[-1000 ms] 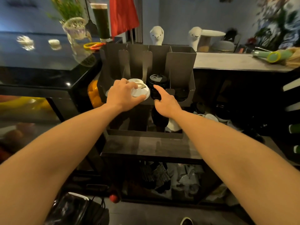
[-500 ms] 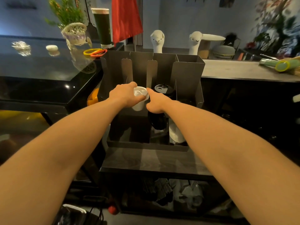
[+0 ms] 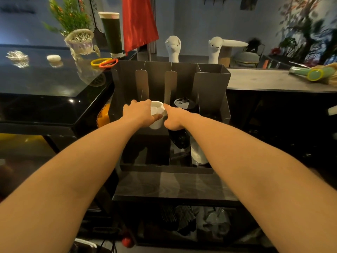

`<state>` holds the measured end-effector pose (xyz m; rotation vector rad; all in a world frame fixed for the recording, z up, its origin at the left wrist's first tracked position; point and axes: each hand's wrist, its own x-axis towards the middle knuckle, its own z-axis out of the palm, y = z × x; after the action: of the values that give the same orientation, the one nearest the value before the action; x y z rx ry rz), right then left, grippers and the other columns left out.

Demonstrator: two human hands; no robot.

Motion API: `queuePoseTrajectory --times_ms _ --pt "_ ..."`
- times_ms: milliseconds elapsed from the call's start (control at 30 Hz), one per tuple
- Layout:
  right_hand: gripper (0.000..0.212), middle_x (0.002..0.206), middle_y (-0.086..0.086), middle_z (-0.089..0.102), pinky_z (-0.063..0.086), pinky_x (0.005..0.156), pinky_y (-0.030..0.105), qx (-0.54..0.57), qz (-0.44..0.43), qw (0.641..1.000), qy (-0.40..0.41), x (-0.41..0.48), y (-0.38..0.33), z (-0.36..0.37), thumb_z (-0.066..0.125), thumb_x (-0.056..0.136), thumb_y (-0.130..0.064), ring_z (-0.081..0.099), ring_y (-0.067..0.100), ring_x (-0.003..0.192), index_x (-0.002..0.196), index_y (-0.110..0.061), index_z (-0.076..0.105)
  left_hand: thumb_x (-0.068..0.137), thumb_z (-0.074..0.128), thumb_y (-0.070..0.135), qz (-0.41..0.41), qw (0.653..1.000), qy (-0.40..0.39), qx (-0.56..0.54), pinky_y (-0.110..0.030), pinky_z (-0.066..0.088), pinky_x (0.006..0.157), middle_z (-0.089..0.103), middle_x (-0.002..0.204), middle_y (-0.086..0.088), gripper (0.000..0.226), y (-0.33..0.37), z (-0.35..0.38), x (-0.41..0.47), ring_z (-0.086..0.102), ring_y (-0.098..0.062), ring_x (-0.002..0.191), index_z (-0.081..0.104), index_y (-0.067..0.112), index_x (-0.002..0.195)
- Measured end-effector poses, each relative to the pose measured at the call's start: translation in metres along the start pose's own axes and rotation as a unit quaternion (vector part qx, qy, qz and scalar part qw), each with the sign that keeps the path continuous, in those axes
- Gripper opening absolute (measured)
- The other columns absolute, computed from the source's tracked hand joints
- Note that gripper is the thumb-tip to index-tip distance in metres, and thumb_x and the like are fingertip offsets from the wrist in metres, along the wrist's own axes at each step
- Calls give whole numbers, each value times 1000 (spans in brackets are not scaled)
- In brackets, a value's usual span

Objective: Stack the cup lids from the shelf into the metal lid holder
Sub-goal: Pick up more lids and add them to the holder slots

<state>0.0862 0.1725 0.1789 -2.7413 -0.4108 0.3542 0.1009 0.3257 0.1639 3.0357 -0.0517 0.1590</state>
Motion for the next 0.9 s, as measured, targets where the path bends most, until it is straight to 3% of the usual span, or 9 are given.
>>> queuePoseTrajectory --times_ms 167,267,367,500,600,667,767,833,900 --pt "88 100 7 52 46 77 33 -32 0 999 -6 -3 -1 1 56 95 -15 56 18 86 158 -19 -5 89 44 73 4 998 -21 59 -59 24 112 51 142 -7 73 5 1 6 26 -36 143 48 20 138" --pt "83 90 4 50 46 74 33 -48 8 999 -4 -1 -3 0 56 95 -16 54 16 78 158 -17 1 89 45 73 0 998 -40 49 -59 20 114 48 144 -8 73 5 -1 10 21 -38 144 48 20 139" --pt "82 98 7 50 47 75 35 -54 20 998 -8 2 -6 1 59 93 -17 55 21 85 157 -16 6 89 46 73 -3 998 -48 38 -60 19 115 47 145 -9 74 4 -2 11 20 -38 145 46 20 141" --pt "82 96 6 51 47 71 34 -37 10 999 12 -1 -4 3 58 93 -18 54 18 78 157 -19 7 90 44 72 -9 999 -16 37 -59 16 116 38 153 -6 73 5 2 2 14 -38 147 41 22 145" --pt "62 104 7 57 55 73 39 35 -25 996 78 -7 3 8 58 91 -17 58 20 82 145 -24 27 93 54 54 66 988 136 -14 -48 31 111 52 141 -4 53 -3 6 -18 31 -32 140 55 20 133" --pt "42 103 5 58 52 66 34 113 -44 983 135 -12 8 13 56 91 -16 58 18 83 127 -25 37 94 59 42 113 966 221 -80 -37 44 97 65 121 -3 35 -8 9 -32 50 -24 122 66 17 117" --pt "29 94 -4 52 39 57 21 242 -41 950 194 -22 9 18 54 95 -12 53 10 78 121 -21 43 94 61 39 113 955 204 -185 -27 52 78 64 107 2 26 -8 15 -50 58 -13 95 64 19 110" --pt "28 100 -7 50 37 61 17 311 -29 922 228 -27 6 21 54 97 -11 49 5 82 123 -18 47 95 61 40 103 952 168 -235 -30 56 79 63 111 4 28 -3 19 -64 58 -11 90 61 21 116" --pt "28 109 -5 50 38 66 16 377 -8 890 256 -31 1 25 54 97 -11 49 7 93 125 -16 49 96 58 41 99 948 149 -263 -31 54 86 63 120 2 33 3 23 -77 59 -12 99 59 21 123"
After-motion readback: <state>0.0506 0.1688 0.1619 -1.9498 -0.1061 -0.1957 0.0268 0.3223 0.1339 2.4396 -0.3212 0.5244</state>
